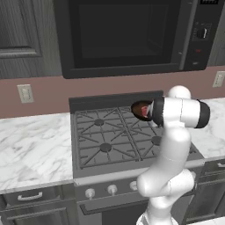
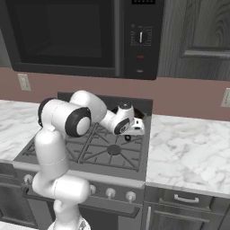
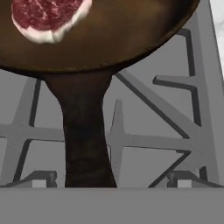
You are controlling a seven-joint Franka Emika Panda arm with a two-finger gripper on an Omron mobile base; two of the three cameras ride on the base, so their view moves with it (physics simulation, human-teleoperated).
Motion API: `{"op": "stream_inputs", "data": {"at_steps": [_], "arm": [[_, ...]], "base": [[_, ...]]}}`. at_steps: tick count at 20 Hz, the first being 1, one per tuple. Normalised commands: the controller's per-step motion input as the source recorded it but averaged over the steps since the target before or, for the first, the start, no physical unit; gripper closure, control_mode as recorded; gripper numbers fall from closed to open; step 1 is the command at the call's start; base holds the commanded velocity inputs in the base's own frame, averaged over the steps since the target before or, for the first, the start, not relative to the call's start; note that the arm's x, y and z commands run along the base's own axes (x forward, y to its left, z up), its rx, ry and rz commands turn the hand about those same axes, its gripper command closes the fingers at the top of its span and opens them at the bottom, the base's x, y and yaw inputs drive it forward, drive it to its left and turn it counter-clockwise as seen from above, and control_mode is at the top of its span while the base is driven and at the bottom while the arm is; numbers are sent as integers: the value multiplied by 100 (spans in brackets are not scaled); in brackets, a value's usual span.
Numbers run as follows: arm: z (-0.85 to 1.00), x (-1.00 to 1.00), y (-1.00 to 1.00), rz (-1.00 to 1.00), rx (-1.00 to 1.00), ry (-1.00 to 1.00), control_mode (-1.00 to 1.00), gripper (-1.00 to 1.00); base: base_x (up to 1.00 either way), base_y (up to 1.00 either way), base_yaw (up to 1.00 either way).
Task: Pick up the pan with the steak in it and place it on the dining table. Then place the steak on the plate.
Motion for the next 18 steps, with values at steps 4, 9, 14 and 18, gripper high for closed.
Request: {"op": "stream_inputs", "data": {"at_steps": [4, 9, 14, 18], "arm": [[-19, 13, -13, 1, 1, 0, -100, -100], [-2, 0, 0, 0, 0, 0, -100, 100], [10, 0, 0, -1, 2, -2, -100, 100], [31, -3, 6, -1, 1, -1, -100, 100]], "base": [[0, 0, 0], [0, 0, 0], [0, 0, 0], [0, 0, 0]]}}
